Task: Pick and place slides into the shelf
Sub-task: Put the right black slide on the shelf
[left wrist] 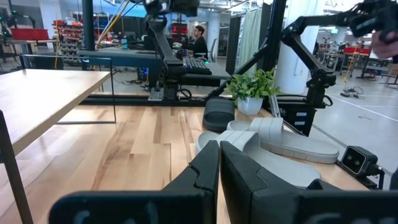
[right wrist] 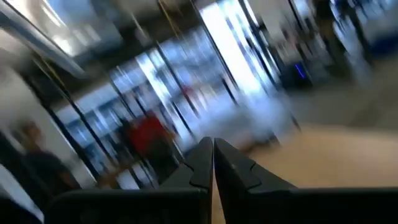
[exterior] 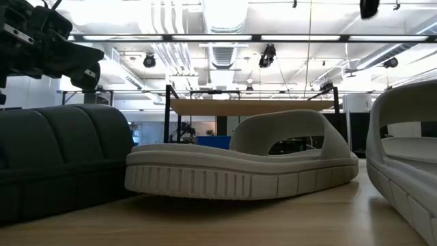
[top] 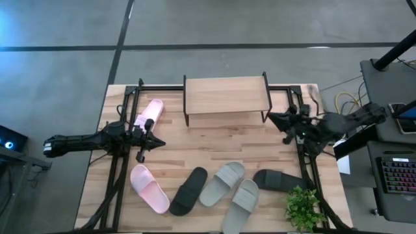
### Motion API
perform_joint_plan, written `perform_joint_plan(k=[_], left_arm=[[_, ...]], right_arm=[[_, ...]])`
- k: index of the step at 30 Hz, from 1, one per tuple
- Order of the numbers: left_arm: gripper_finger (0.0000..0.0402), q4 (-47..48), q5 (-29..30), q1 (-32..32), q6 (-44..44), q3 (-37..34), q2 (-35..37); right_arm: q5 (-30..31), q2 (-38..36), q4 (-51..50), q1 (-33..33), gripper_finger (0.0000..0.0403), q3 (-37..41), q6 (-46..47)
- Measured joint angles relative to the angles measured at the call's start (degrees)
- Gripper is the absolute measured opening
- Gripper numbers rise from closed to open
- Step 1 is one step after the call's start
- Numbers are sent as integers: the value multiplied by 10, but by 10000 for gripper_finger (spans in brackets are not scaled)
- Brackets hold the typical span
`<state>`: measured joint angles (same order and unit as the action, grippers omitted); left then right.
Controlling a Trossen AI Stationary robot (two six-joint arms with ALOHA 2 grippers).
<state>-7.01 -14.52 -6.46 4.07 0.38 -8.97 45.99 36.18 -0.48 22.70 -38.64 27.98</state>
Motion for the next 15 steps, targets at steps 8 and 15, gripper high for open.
perform_joint_plan(k=[8, 15], left_arm=[[0, 0, 0, 0, 0, 0, 0], [0, 0, 0, 0, 0, 0, 0]], right_arm=[[-47, 97, -491, -8, 68, -157, 293], [-131, 182, -587, -9, 166, -219, 355]])
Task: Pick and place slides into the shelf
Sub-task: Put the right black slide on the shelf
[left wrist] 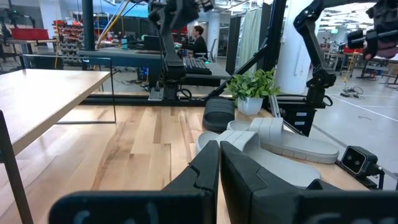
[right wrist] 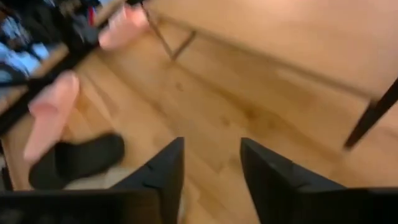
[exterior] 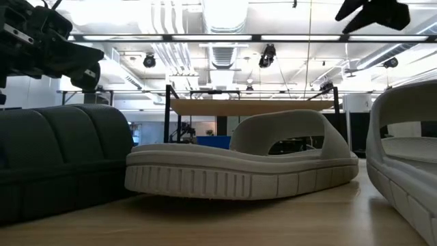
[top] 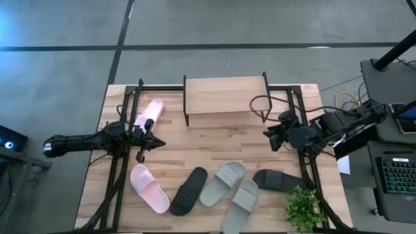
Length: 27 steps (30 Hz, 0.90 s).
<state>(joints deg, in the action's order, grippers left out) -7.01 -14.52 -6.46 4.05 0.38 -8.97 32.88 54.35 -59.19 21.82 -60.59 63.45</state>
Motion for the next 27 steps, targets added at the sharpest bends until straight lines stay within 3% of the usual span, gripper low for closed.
perform_joint_plan(k=[6, 11, 16, 22, 27], left_arm=[[0, 0, 0, 0, 0, 0, 0], [0, 0, 0, 0, 0, 0, 0], [0, 0, 0, 0, 0, 0, 0], [0, 0, 0, 0, 0, 0, 0], [0, 0, 0, 0, 0, 0, 0]], right_arm=[[-136, 68, -97, -2, 210, -34, 93], [-247, 121, -173, -2, 214, -43, 164], [-376, 155, -180, 19, 215, -18, 203], [-417, 170, -164, 68, 215, 25, 291], [-423, 154, -67, 114, 215, 76, 378]])
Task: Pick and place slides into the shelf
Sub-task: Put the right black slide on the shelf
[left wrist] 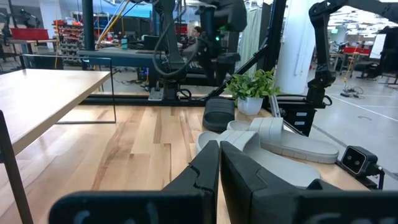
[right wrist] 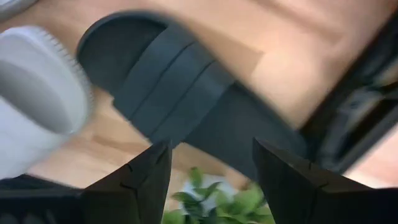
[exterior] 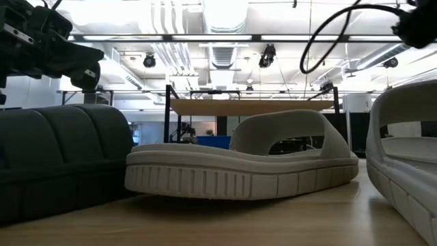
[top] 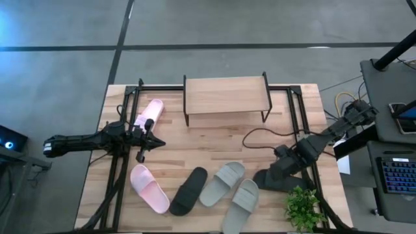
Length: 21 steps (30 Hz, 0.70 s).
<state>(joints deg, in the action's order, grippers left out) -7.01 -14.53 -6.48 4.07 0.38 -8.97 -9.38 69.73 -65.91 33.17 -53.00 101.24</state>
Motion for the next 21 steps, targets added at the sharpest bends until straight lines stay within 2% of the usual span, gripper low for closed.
perform_joint_plan(k=[6, 12, 21], left_arm=[[0, 0, 0, 0, 0, 0, 0], [0, 0, 0, 0, 0, 0, 0], [0, 0, 0, 0, 0, 0, 0]], right_arm=[[40, -8, 113, 50, 215, 53, 101], [91, -6, 119, 93, 215, 78, 188], [140, -6, 167, 111, 215, 100, 198]])
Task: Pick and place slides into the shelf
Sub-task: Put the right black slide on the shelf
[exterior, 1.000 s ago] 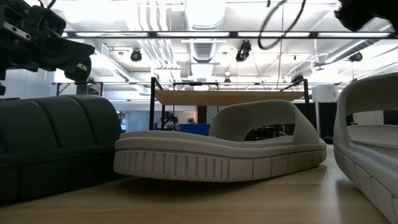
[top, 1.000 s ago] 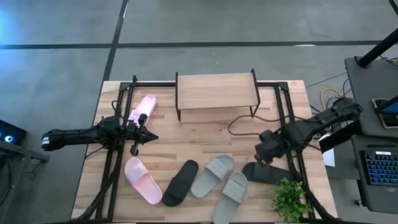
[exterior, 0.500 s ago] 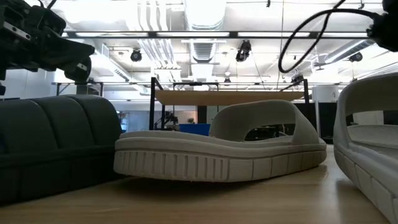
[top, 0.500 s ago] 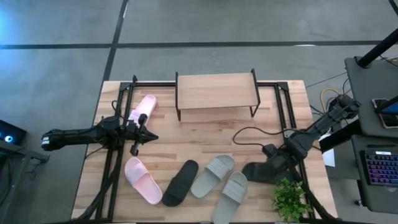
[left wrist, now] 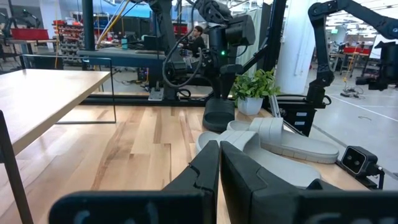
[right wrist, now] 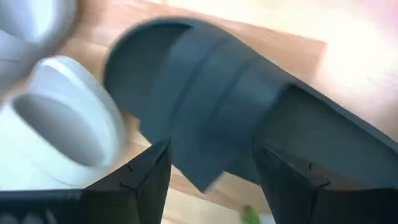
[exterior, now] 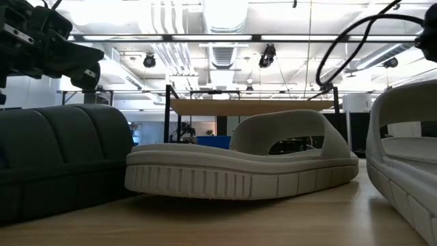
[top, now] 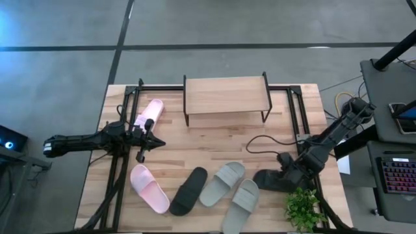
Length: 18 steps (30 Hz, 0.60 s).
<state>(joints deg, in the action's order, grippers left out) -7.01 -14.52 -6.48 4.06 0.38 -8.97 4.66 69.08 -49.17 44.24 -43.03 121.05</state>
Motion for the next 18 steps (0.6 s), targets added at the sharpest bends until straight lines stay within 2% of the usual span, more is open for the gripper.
perform_joint_plan(k=[7, 15, 18], left_arm=[[0, 0, 0, 0, 0, 0, 0], [0, 0, 0, 0, 0, 0, 0], [0, 0, 0, 0, 0, 0, 0]], right_arm=[[-12, 4, 49, 2, 215, 41, 5], [28, 3, 103, 2, 213, 64, -12], [40, 3, 108, 2, 200, 69, -15]])
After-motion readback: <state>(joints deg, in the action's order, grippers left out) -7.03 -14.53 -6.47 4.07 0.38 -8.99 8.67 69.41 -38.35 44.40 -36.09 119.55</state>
